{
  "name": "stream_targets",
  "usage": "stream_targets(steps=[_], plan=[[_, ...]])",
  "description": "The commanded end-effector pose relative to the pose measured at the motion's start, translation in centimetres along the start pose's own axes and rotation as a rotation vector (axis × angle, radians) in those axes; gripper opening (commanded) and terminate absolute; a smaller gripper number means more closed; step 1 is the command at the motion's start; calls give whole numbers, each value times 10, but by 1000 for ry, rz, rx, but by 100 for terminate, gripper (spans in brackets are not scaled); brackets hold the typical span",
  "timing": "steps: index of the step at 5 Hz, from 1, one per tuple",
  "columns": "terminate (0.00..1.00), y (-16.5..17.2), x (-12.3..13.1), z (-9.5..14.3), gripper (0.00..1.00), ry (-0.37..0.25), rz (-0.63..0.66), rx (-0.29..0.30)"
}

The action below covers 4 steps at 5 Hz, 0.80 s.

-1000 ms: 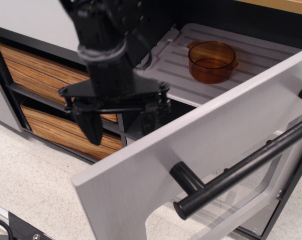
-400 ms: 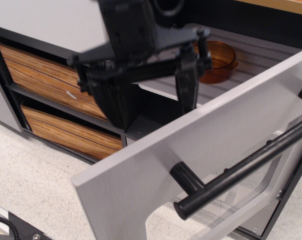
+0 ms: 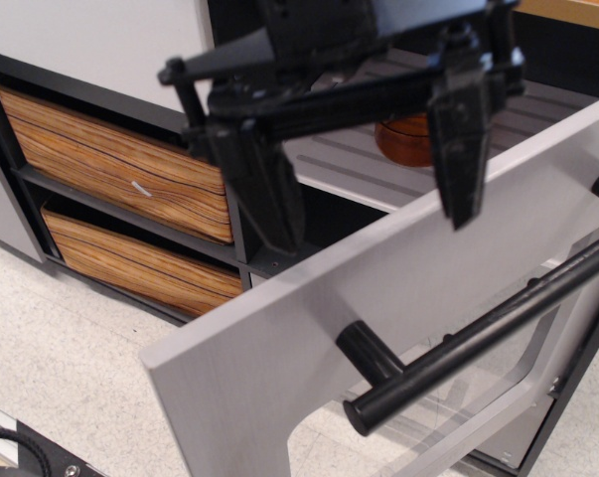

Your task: Close oven

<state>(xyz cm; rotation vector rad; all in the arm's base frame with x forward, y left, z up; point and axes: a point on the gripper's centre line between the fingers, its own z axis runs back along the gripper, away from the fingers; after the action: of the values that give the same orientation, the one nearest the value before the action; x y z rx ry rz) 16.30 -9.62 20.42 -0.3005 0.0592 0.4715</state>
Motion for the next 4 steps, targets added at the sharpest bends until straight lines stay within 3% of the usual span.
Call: stream_targets(steps=[1, 2, 3, 4], plan=[[0, -21, -21, -2, 100, -3, -42, -12], [0, -22, -30, -25, 100, 11, 2, 1], [0, -16, -27, -49, 100, -12, -4, 56], [0, -8, -13, -54, 100, -58, 20, 91]])
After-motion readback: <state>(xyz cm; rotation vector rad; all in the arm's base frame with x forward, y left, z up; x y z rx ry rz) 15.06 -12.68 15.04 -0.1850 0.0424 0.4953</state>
